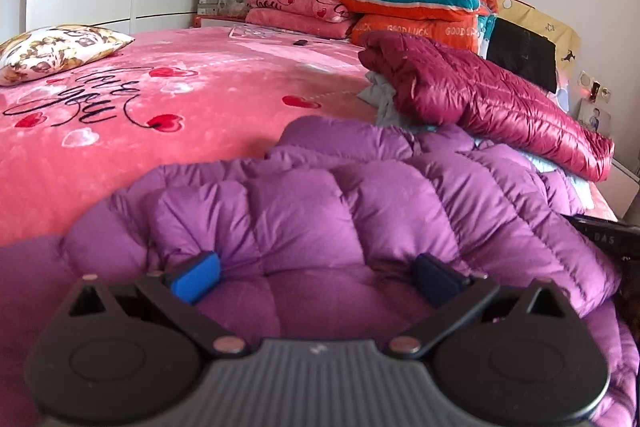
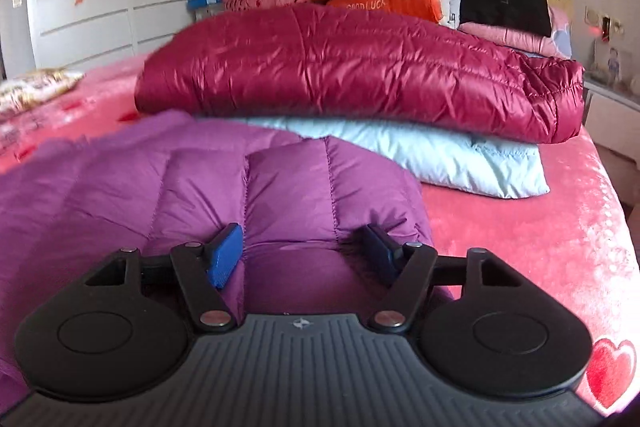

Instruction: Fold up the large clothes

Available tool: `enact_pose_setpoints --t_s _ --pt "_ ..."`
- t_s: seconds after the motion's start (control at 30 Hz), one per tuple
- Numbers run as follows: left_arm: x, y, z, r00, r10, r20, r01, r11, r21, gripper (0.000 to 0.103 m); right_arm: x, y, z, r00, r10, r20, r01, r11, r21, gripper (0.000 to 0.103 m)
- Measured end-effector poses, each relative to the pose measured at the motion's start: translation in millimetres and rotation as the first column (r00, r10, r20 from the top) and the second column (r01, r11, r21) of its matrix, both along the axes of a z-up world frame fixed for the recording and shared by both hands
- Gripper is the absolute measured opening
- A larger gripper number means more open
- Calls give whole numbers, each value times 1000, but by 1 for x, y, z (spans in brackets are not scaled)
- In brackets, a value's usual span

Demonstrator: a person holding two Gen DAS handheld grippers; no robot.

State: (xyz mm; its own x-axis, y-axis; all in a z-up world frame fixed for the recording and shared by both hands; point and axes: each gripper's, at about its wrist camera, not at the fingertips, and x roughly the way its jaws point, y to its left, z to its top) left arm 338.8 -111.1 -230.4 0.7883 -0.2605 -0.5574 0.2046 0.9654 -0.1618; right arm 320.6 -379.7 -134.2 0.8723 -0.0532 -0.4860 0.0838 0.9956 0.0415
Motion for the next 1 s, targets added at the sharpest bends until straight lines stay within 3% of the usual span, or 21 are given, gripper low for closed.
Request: enact_pose_setpoints --t_s 0.4,0.57,0.7,0.8,1.0 --pt "-3 -17 -18 998 2 65 -9 995 104 103 10 7 -24 999 -21 -26 20 999 -39 90" --pt "-5 -20 -13 997 7 73 -17 990 137 103 20 3 -30 999 -41 -21 40 997 -61 100" --pt "-11 -24 9 999 7 46 -16 980 200 102 13 4 -20 999 -40 -28 39 998 -57 103" --pt "-37 -13 37 995 -10 101 -6 988 152 102 0 -2 -6 999 -46 -22 46 999 -1 103" --pt "-91 20 82 987 44 154 -70 983 168 103 -48 -7 17 993 -102 53 98 992 81 103"
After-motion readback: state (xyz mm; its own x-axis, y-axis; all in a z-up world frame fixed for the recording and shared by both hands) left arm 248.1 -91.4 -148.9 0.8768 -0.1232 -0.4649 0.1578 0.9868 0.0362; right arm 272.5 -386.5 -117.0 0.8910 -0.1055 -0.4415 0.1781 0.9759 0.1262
